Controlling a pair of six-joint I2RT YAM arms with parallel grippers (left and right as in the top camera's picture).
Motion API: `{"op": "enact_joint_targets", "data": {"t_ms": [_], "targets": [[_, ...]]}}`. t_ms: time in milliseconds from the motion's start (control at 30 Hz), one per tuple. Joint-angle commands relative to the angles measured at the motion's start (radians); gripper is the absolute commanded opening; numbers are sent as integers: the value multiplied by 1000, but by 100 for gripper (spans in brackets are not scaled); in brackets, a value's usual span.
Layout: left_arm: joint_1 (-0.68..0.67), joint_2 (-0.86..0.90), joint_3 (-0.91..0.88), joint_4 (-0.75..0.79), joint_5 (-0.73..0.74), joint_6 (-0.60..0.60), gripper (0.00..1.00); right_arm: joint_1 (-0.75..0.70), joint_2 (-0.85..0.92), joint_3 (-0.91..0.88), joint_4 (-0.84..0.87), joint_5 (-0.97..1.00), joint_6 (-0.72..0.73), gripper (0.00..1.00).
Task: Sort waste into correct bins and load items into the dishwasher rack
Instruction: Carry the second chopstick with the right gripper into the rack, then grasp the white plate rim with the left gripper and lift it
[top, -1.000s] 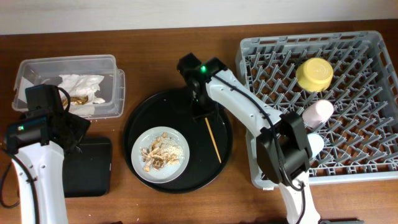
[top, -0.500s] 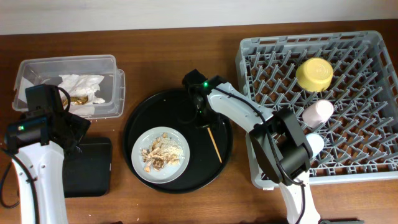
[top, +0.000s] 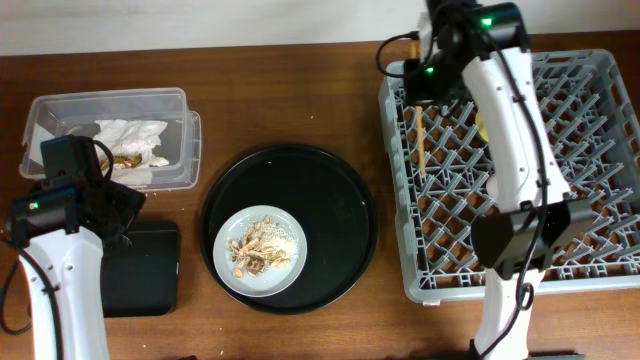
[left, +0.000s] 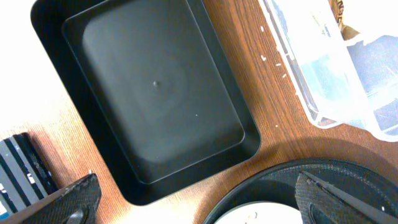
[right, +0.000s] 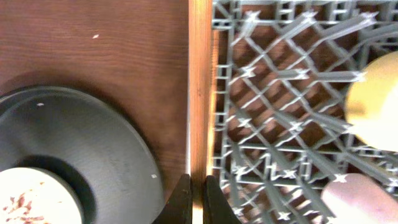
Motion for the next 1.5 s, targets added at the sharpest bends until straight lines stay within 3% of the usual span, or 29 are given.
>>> {"op": "enact_joint_targets", "data": {"t_ms": [0, 267, 367, 400, 467, 633, 667, 700, 733, 800, 833, 967, 1133, 1267, 1333, 1400, 1433, 1467], "targets": [[3, -5, 3, -1, -7, 13, 99, -32, 44, 3, 38, 0, -55, 4], [3, -5, 3, -1, -7, 13, 99, -24, 174, -5, 56, -26, -51, 11], [3, -5, 3, -1, -7, 13, 99, -24, 174, -6, 22, -26, -46, 23], [3, -5, 3, -1, -7, 13, 99, -24, 174, -6, -13, -29, -24, 21], [3, -5, 3, -1, -7, 13, 99, -24, 155, -5, -87, -57, 14, 8], [3, -5, 3, -1, -7, 13, 99, -26, -24, -5, -177, -76, 71, 9], [3, -5, 3, -1, -7, 13, 99, -25, -95, -5, -177, -81, 89, 15], [3, -5, 3, -1, -7, 13, 99, -18, -200, -5, -177, -105, 89, 50], [3, -5, 3, -1, -7, 13, 99, -13, -261, -5, -177, -104, 89, 99], [3, -5, 3, -1, -7, 13, 99, -11, -373, -5, -177, -77, 89, 99], [3, -5, 3, -1, -7, 13, 99, -12, -429, -7, -177, 47, 89, 99], [3, -5, 3, -1, -7, 13, 99, -64, -469, -13, -177, 260, 88, 99], [3, -5, 3, -1, -7, 13, 99, -292, -468, -21, -177, 264, 58, 99], [3, -5, 3, 0, -3, 12, 99, -319, -468, -21, -177, 264, 58, 99], [2, -5, 3, 9, 194, 12, 99, -319, -468, -21, -177, 264, 58, 99], [0, -5, 3, -84, 573, 17, 99, -319, -468, -21, -177, 264, 58, 99], [-24, -5, 3, -164, 690, 85, 99, -319, -468, -21, -177, 264, 58, 99], [-113, -5, 3, -161, 709, 231, 99, -319, -468, -21, -177, 264, 58, 99]]}}
